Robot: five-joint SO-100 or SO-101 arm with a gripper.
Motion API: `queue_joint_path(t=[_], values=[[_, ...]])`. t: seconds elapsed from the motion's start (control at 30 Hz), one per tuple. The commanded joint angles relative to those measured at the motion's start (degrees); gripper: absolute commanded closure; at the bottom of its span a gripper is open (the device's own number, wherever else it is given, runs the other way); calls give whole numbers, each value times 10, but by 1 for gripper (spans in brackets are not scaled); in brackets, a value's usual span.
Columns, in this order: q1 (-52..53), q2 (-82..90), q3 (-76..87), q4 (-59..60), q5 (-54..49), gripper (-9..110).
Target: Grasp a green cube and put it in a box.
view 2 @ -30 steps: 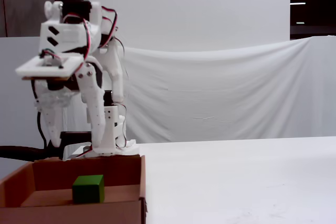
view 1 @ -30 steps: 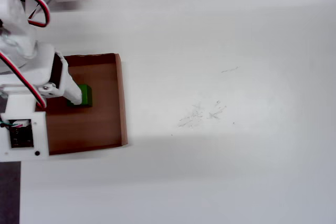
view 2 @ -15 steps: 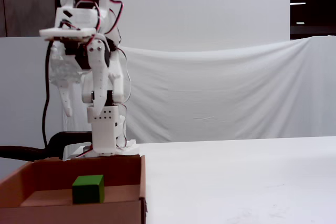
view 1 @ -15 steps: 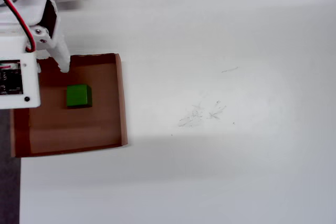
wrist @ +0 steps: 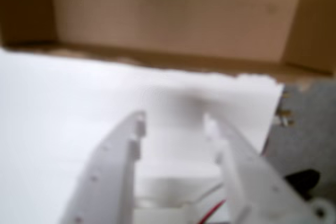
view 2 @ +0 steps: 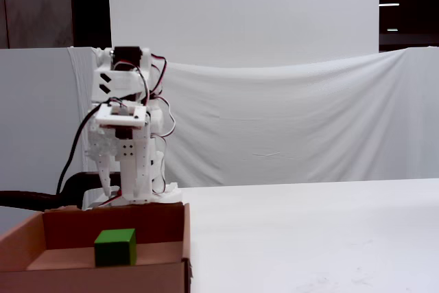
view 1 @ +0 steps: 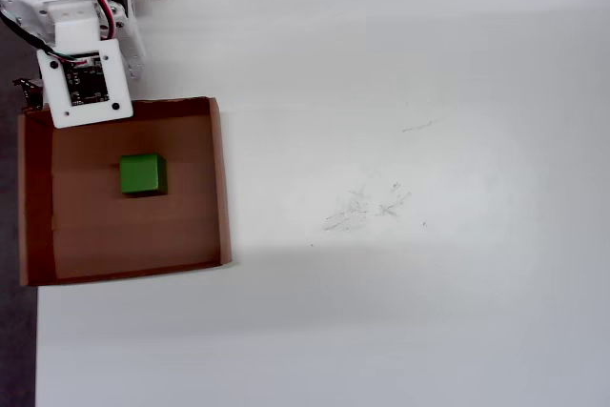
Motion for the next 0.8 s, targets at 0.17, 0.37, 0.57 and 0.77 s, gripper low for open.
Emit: queue_joint_path(t=[0.17, 0.37, 0.57, 0.77], values=[[8, 94, 64, 43, -27, 88], [9, 140, 110, 53, -23, 88], [11, 166, 147, 47, -23, 88], [11, 166, 147, 49, -22, 88]])
